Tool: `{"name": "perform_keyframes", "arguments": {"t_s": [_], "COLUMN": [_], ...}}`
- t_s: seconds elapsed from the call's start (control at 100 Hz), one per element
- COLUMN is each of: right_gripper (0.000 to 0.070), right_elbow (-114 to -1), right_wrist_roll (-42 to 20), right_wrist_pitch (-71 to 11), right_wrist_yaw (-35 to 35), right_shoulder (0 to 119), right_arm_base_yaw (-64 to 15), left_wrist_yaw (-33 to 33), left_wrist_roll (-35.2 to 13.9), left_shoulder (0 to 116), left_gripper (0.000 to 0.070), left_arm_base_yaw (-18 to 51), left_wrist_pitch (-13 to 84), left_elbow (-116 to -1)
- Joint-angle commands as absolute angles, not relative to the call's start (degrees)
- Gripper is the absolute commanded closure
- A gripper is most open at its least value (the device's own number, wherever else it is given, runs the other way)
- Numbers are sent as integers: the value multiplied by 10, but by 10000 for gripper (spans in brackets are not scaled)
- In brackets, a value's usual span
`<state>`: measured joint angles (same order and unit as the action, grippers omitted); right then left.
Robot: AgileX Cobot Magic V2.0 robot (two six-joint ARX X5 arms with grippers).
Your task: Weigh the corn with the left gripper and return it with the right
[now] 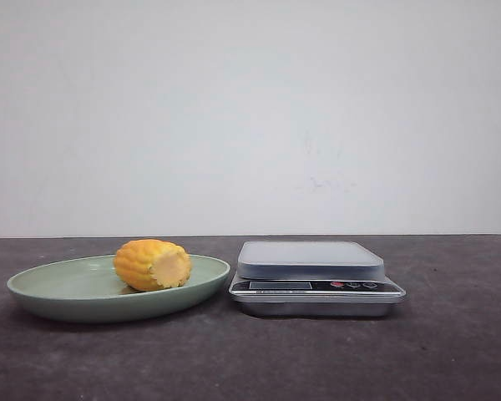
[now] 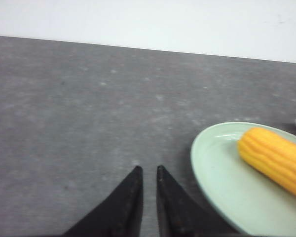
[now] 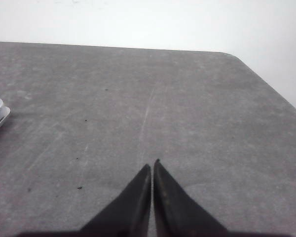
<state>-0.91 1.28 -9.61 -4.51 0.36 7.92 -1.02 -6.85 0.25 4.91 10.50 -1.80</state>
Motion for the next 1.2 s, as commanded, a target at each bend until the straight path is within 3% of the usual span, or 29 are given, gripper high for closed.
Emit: {"name": "perform_keyframes", "arguments": {"t_s": [0.0, 1.19], "right_gripper": [699, 699], "right_elbow": [-8, -8], "right_wrist_roll": [15, 15], "right_wrist_pitch": [-90, -90], "right_wrist_yaw": [-45, -45], "right_shoulder": [2, 2], "right_arm_base_yaw": [80, 80], "left_wrist_yaw": [-29, -34], "left_wrist_roll": [-87, -86], "left_shoulder": [1, 2], "left_gripper": [700, 700], "left_arm_base_yaw": [50, 64], "left_wrist_pitch": [108, 107], "left_elbow": [-8, -8]}}
